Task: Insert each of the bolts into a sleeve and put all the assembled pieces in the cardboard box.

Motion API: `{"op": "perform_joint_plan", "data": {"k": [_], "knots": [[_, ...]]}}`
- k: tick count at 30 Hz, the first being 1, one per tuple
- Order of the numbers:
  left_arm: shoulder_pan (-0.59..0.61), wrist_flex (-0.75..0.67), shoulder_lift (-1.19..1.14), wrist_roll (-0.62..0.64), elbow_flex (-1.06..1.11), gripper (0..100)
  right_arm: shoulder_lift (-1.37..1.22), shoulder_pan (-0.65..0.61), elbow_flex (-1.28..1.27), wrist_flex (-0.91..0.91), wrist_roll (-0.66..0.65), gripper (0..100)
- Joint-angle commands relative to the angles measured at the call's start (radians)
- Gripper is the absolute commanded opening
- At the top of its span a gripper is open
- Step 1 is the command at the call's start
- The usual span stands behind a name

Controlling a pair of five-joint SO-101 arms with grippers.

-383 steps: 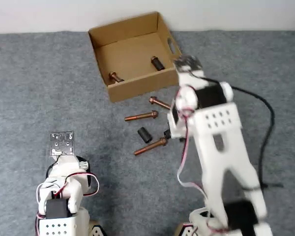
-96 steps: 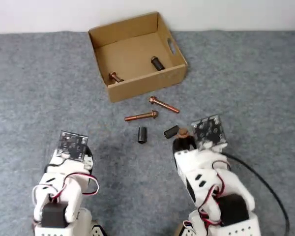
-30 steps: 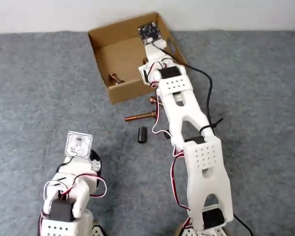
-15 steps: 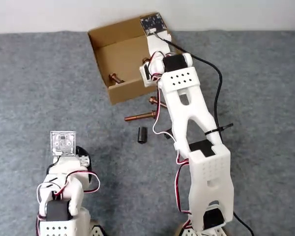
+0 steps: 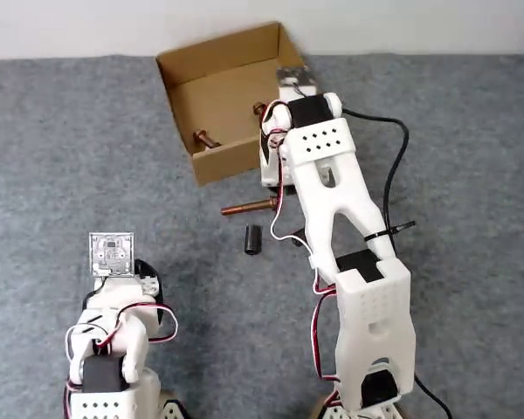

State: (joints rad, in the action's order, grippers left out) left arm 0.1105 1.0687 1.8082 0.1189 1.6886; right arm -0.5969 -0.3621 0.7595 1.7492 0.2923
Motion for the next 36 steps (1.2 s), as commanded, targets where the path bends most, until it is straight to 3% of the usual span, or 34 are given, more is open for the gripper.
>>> {"op": "perform_joint_plan", "data": {"k": [1,6,14,36], "knots": [[0.005,-0.031,0.005,0.009,-0.005,0,0.071,0.001,0.006,0.050,0.066,1.3],[0.005,-0.031,0.005,0.009,-0.005,0,0.122,-0.001,-0.133,0.050,0.107,3.5],[0.005,-0.031,0.005,0.009,-0.005,0,0.147,-0.007,-0.299,0.044,0.203,27.6],[0.005,-0.031,0.005,0.009,-0.005,0,-0.079,0.001,-0.299,-0.194,0.258,25.3]]}}
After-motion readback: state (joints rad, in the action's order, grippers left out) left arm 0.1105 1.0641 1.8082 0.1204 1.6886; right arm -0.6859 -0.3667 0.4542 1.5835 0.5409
